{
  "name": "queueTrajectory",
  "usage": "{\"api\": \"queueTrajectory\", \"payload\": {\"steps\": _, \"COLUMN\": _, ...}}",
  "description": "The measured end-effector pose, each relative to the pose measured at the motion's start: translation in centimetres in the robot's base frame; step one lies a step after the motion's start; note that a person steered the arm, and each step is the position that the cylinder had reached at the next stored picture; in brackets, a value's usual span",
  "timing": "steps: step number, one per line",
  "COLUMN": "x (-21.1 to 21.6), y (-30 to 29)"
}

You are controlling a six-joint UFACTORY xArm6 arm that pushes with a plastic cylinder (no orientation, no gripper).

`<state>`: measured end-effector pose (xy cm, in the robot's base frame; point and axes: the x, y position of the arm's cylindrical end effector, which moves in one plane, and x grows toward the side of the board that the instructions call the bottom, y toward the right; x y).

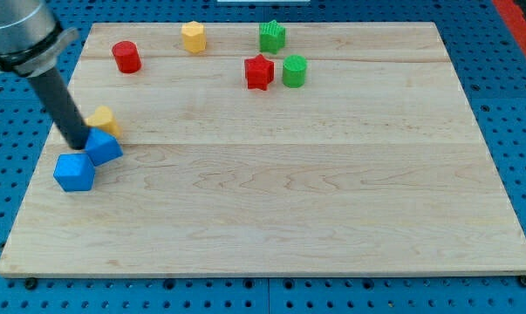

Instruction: Slide the yellow heart in between the yellow hexagon and red circle

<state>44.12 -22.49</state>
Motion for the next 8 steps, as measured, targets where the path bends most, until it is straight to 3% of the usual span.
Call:
{"api": "queueTrajectory", "payload": {"steps": 2, "x": -1.2, "y": 2.3}}
{"api": "queueTrajectory", "payload": {"steps": 6, "x": -8.6, "y": 2.3}}
{"api": "queueTrajectory", "payload": {"steps": 8, "x": -9.5, "y": 2.6}}
